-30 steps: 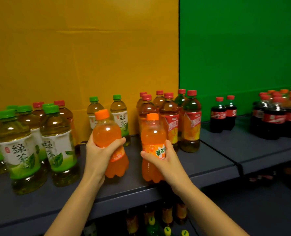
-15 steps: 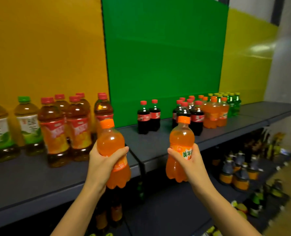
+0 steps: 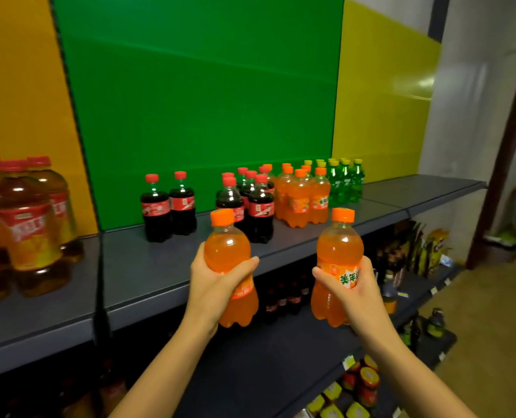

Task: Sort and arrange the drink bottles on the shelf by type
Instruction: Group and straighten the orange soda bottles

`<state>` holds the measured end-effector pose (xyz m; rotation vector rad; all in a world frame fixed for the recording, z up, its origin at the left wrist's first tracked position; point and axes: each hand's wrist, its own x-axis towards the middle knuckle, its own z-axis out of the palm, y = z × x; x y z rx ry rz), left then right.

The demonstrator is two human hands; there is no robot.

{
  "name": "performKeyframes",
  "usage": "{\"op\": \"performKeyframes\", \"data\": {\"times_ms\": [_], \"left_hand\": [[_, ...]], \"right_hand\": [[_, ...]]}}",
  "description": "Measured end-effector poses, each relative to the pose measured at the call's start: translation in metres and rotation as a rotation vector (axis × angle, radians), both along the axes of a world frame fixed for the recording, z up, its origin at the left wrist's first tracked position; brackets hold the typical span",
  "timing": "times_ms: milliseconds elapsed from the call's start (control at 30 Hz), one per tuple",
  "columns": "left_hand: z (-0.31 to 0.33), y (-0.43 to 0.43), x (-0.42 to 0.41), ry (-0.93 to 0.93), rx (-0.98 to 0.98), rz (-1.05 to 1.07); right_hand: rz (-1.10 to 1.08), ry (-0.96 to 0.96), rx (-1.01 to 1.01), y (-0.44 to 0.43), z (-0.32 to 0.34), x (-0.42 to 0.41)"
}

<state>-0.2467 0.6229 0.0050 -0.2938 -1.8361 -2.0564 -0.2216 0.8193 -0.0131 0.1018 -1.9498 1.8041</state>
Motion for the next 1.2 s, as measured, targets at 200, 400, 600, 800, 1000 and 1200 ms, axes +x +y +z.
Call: {"op": "performKeyframes", "data": {"times_ms": [200,400,600,800,1000,1200], "left_hand": [[0.003,0.079,-0.061,0.04,-0.054,-0.052],[0.015,0.135,-0.138,0.096,-0.057,-0.011],[0.013,0.16,-0.192,0.12,-0.059,0.135],[0.006,0.172,-0.224,0.112,-0.083,0.297],[0.004,0.188,-0.245,0.098,-0.114,0.444],[0.003,0.195,-0.261,0.035,-0.18,0.581]], "right_hand": [[-0.05,0.044,0.005,0.058,0.001,-0.057],[-0.001,0.06,0.06,0.106,0.017,-0.127],[0.041,0.08,0.066,0.128,0.018,-0.194],[0.106,0.106,0.045,0.129,0.014,-0.251],[0.172,0.093,0.106,0.137,0.006,-0.293],[0.209,0.127,0.176,0.142,0.003,-0.318]]}}
